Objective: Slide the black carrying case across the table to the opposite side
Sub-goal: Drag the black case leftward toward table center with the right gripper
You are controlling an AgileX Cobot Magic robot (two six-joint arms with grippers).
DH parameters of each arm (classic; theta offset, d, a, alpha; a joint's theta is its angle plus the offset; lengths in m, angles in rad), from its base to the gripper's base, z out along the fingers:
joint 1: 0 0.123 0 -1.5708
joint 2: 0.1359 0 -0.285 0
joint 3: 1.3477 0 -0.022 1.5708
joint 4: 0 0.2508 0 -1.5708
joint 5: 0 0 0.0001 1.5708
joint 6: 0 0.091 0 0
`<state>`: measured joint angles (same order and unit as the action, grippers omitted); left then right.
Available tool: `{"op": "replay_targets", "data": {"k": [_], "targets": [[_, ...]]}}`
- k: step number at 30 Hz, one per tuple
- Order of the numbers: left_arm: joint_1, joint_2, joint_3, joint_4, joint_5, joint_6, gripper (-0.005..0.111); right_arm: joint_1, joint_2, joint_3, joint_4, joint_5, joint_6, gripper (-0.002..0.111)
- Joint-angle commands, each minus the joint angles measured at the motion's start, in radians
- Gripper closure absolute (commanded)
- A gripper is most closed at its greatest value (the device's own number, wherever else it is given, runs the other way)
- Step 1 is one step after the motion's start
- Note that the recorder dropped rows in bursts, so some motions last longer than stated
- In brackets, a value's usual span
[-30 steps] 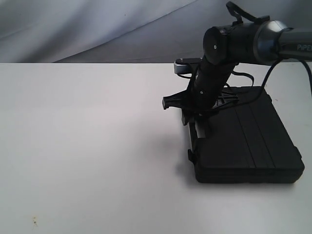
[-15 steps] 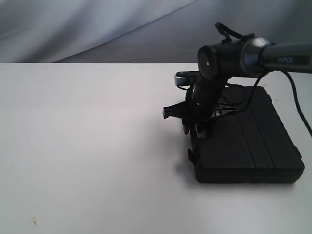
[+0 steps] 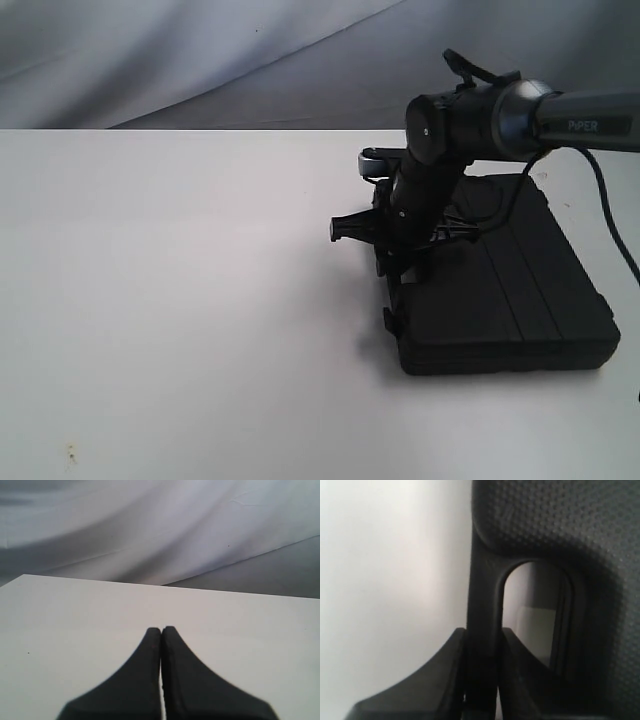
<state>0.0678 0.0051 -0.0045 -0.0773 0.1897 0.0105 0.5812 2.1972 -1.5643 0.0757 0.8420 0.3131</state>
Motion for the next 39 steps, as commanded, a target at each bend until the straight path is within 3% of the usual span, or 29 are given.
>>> {"op": "replay_targets", "data": {"k": [1, 7, 26, 39], "targets": [[0.002, -0.005, 0.004, -0.01, -0.002, 0.0, 0.106, 0.037, -0.002, -0.003, 0.049, -0.07, -0.013, 0.108], [0.002, -0.005, 0.004, -0.01, -0.002, -0.002, 0.106, 0.085, -0.001, -0.012, 0.125, -0.153, 0.007, 0.108], [0.002, -0.005, 0.004, -0.01, -0.002, 0.003, 0.106, 0.2, 0.164, -0.352, 0.064, 0.008, 0.149, 0.108], [0.002, -0.005, 0.004, -0.01, -0.002, 0.003, 0.106, 0.209, 0.203, -0.38, 0.024, -0.029, 0.22, 0.108]]}}
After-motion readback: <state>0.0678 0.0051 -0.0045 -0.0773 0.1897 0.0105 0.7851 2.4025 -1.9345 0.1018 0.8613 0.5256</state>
